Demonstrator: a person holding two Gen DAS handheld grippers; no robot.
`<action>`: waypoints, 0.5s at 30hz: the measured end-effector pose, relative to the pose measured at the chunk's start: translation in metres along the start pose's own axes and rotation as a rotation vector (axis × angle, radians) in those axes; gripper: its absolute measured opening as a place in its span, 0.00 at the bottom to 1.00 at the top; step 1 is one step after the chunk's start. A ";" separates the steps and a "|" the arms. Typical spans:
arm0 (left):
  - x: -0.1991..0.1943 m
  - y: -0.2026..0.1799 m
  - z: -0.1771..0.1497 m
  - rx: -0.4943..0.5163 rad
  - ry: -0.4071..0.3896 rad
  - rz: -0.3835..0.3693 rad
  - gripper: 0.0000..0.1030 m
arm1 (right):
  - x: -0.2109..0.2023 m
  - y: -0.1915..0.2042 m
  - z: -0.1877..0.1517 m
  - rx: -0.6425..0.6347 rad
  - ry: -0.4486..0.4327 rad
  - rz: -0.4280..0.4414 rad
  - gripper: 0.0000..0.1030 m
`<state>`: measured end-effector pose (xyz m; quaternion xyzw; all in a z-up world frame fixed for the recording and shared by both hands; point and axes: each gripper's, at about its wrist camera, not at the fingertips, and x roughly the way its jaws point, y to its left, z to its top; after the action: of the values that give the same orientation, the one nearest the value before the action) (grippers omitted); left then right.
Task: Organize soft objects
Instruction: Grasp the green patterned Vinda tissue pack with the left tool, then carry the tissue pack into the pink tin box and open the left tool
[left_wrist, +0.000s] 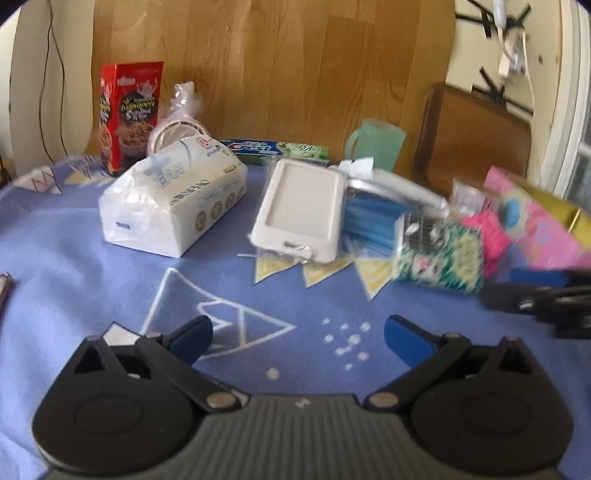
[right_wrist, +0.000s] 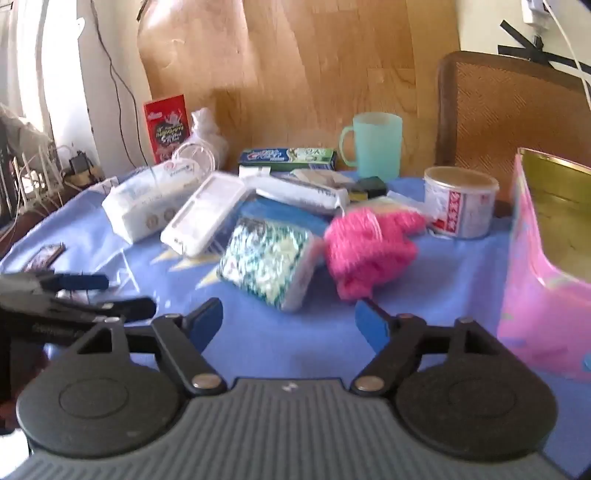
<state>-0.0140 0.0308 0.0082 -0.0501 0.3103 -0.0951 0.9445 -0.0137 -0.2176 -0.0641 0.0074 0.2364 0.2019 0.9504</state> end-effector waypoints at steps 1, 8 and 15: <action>0.000 0.001 0.005 -0.022 0.001 -0.033 0.92 | -0.005 -0.002 0.000 0.015 0.005 0.011 0.71; 0.039 -0.023 0.050 -0.061 0.037 -0.281 0.72 | 0.019 0.000 0.000 0.002 0.031 0.018 0.66; 0.054 -0.049 0.038 -0.079 0.102 -0.332 0.43 | 0.008 0.002 -0.005 -0.066 0.014 0.008 0.43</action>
<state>0.0438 -0.0271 0.0153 -0.1331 0.3487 -0.2401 0.8961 -0.0107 -0.2132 -0.0719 -0.0243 0.2364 0.2134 0.9476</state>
